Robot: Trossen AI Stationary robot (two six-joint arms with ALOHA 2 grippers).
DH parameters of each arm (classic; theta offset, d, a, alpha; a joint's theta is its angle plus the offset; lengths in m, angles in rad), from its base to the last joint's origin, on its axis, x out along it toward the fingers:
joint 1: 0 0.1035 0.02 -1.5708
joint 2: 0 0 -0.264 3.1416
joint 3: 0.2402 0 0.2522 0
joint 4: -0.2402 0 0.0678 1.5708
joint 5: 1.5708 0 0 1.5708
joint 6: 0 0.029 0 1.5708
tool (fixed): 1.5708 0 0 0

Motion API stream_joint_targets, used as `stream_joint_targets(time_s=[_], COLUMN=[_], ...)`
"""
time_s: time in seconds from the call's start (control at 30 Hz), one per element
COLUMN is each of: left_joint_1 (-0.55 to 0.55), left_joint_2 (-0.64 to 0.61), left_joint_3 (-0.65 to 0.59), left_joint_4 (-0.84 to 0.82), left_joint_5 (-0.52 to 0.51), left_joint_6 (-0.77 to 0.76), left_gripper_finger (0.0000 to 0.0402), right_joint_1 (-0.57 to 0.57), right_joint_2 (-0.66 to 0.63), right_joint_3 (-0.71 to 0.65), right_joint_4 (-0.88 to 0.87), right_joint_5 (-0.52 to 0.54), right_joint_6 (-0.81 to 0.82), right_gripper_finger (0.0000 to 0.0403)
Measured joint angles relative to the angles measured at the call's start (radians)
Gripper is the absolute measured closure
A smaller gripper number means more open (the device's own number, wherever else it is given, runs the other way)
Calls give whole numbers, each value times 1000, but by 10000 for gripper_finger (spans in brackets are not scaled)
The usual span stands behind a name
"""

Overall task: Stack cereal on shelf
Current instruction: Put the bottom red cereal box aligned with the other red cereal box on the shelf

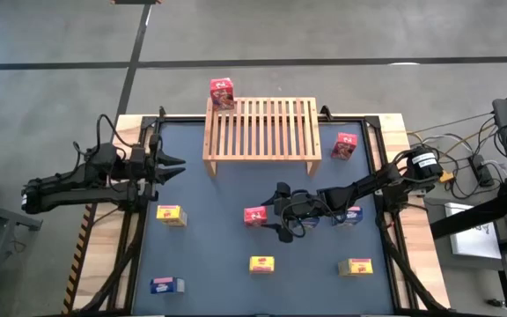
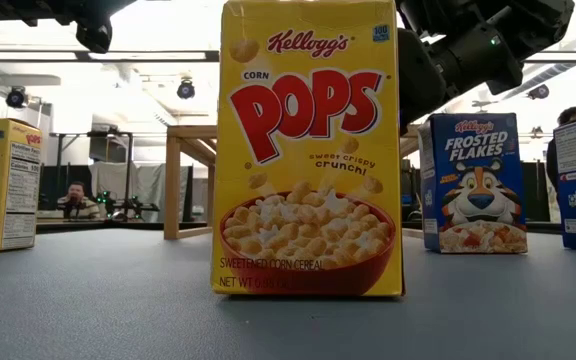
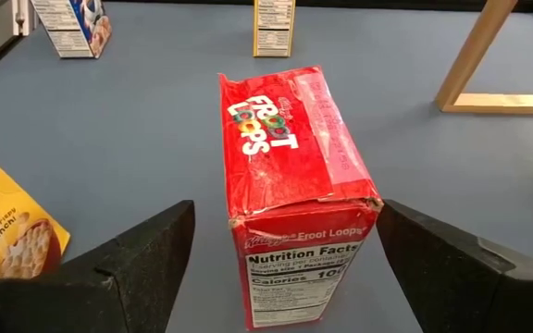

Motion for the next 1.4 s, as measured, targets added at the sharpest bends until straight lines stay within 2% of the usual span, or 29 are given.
stream_joint_targets(time_s=[0.33,0.5,0.87,1.4], left_joint_1=[0,0,0,0], left_joint_2=[0,0,0,0], left_joint_3=[0,0,0,0], left_joint_4=[0,0,0,-4], left_joint_5=[0,0,0,1], left_joint_6=[0,0,0,0], left_gripper_finger=[325,325,325,325], right_joint_1=[-1,-2,-3,-3], right_joint_2=[0,0,0,-10], right_joint_3=[0,0,0,0], right_joint_4=[0,0,14,29], right_joint_5=[0,0,0,0], right_joint_6=[0,1,2,3], right_gripper_finger=[181,209,231,232])
